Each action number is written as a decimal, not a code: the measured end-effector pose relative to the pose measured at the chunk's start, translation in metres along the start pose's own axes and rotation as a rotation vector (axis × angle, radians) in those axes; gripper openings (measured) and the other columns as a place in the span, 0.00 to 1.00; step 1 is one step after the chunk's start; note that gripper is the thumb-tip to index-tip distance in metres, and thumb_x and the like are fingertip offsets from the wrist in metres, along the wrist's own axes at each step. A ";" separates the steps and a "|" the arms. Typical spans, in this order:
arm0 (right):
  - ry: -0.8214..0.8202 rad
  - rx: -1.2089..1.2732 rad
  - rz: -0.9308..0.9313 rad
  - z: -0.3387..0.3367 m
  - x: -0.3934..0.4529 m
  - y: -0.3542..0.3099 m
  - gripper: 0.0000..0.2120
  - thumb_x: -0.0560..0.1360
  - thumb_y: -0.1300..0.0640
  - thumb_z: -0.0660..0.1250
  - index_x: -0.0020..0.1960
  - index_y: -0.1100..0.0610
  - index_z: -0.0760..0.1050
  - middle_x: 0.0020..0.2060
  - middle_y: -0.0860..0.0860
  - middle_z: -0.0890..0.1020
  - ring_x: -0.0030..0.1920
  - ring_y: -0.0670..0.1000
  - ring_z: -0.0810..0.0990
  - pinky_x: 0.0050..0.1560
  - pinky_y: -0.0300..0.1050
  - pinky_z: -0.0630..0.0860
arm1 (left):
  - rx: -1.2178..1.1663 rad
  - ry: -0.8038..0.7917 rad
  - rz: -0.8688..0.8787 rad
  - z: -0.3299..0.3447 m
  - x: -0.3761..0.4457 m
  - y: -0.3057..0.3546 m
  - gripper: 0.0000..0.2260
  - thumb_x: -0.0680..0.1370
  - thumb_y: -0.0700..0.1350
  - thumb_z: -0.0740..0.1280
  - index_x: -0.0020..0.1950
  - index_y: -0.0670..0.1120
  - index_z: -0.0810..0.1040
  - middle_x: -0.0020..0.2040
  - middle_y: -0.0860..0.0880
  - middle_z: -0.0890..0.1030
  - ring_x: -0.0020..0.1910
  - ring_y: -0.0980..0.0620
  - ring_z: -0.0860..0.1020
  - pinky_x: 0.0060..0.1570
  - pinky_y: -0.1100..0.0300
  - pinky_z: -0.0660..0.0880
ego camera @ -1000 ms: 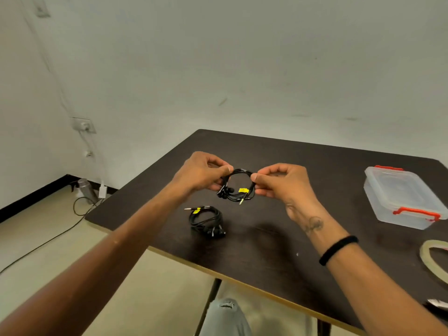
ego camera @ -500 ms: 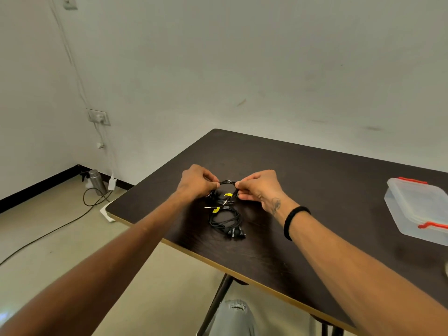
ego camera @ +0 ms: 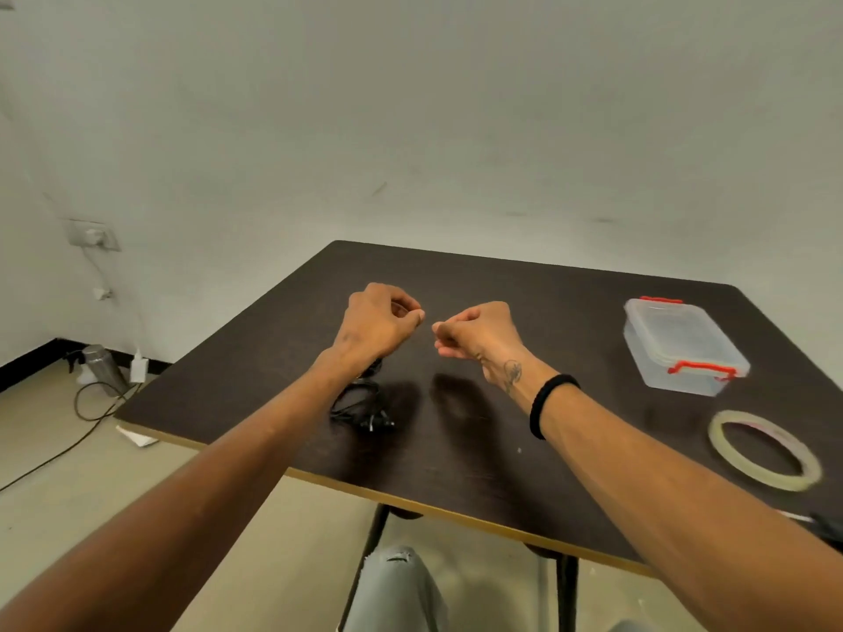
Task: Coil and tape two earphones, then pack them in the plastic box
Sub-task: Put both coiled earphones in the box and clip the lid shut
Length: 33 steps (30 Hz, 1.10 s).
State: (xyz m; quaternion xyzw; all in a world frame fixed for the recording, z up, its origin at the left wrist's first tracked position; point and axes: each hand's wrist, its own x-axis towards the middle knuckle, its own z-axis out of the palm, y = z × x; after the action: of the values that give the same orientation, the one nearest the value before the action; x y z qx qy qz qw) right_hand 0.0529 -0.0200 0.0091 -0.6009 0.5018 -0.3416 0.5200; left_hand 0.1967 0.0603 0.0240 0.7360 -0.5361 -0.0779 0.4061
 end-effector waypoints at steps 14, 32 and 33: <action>0.525 -0.639 -0.269 -0.213 -0.043 0.006 0.11 0.75 0.41 0.69 0.46 0.49 0.78 0.39 0.48 0.86 0.39 0.53 0.87 0.47 0.53 0.85 | -0.120 -0.314 0.284 0.142 0.027 0.156 0.13 0.84 0.44 0.63 0.66 0.47 0.81 0.50 0.50 0.86 0.51 0.54 0.81 0.54 0.64 0.74; 0.449 -0.732 -0.043 -0.287 -0.037 0.046 0.19 0.81 0.39 0.67 0.55 0.56 0.78 0.38 0.53 0.86 0.33 0.51 0.86 0.46 0.50 0.87 | 0.091 -0.529 0.212 0.234 0.091 0.221 0.18 0.86 0.51 0.60 0.66 0.41 0.82 0.63 0.43 0.83 0.59 0.43 0.81 0.53 0.56 0.74; 0.442 -0.690 -0.040 -0.286 -0.036 0.045 0.18 0.81 0.41 0.68 0.56 0.56 0.78 0.40 0.54 0.86 0.33 0.51 0.86 0.43 0.47 0.86 | 0.079 -0.495 0.188 0.226 0.092 0.216 0.19 0.86 0.51 0.60 0.64 0.40 0.83 0.60 0.42 0.83 0.57 0.44 0.81 0.51 0.56 0.73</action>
State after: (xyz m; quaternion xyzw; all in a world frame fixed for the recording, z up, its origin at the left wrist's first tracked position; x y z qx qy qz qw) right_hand -0.2342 -0.0638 0.0343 -0.6619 0.6747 -0.2842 0.1611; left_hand -0.0468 -0.1546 0.0521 0.6566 -0.6878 -0.1965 0.2391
